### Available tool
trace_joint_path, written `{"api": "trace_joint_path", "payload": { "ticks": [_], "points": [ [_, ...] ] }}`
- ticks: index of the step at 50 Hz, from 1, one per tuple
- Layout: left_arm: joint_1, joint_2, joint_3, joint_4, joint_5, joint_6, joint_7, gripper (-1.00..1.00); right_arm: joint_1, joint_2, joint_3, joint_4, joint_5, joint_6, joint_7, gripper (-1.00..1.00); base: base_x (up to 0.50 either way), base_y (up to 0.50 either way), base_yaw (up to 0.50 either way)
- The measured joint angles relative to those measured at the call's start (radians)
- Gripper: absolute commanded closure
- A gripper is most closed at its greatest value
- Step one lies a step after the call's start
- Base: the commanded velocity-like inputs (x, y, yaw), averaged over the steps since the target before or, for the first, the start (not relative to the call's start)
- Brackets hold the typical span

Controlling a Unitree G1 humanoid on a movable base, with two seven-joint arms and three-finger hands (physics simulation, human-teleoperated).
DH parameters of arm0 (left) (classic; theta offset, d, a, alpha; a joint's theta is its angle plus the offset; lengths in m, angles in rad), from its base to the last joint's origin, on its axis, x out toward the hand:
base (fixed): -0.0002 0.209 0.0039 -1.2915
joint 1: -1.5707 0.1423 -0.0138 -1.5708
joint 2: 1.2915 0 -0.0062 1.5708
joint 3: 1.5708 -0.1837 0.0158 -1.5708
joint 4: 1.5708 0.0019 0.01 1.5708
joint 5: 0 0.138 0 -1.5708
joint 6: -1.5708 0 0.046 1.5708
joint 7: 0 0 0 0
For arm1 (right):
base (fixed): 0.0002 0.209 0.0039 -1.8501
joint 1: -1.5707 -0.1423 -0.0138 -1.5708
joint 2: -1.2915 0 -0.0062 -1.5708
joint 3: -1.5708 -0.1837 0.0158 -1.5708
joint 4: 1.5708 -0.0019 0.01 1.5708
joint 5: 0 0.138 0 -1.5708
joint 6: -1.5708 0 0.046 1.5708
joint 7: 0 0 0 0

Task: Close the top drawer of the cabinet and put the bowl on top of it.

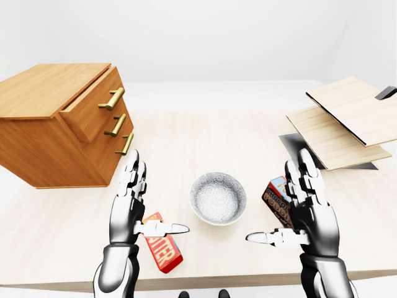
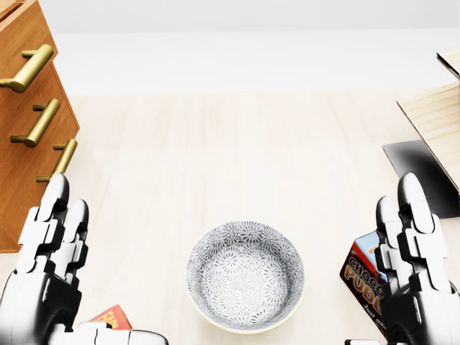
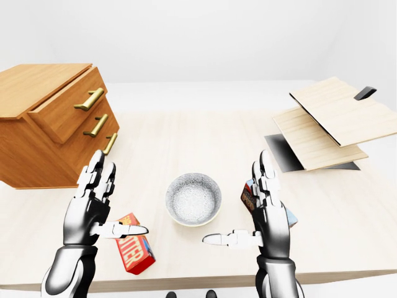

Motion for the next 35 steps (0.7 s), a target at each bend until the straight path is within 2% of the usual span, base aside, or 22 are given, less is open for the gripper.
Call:
{"api": "trace_joint_path", "payload": {
  "ticks": [35],
  "points": [
    [-0.004, 0.001, -0.003, 0.010, 0.003, 0.000, 0.000, -1.00, 0.007, 0.000, 0.001, -0.001, 0.004, 0.000, 0.006, -1.00, 0.00, 0.16, 0.00]
  ]
}}
